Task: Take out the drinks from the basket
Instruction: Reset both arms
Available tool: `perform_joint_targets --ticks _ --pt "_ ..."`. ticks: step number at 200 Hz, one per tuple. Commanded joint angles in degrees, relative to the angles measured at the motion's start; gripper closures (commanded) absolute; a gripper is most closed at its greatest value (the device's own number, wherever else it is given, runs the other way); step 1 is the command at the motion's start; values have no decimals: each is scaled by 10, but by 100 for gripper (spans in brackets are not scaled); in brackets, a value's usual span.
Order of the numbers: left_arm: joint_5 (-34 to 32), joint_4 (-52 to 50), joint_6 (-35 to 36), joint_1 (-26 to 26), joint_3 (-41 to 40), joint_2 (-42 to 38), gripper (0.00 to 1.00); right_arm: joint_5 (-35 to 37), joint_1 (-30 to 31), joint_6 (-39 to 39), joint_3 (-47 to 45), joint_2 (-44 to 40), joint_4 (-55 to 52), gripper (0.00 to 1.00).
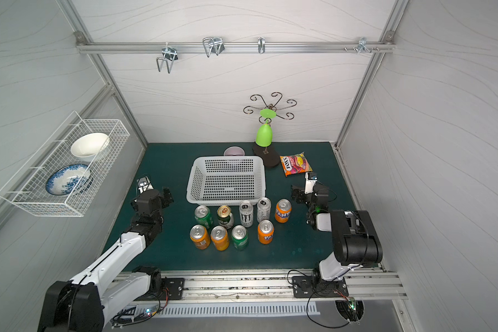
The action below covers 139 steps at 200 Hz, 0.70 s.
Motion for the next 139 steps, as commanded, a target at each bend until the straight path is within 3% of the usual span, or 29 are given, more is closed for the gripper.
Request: perform_joint_targets --ticks 1,47,111,129,139 --pt "19 92 7 3 -18 16 1 9 2 -7 3 5 -12 1" --pt "83 311 52 3 -76 106 1 11 3 -9 3 4 -13 1" --pt "134 557 99 4 -84 330 1 11 3 -9 5 5 -15 1" --pt "148 442 85 8 -56 297 1 11 3 -10 5 5 -15 1" --pt "150 428 79 19 -34 312 2 11 3 -10 5 5 -15 1"
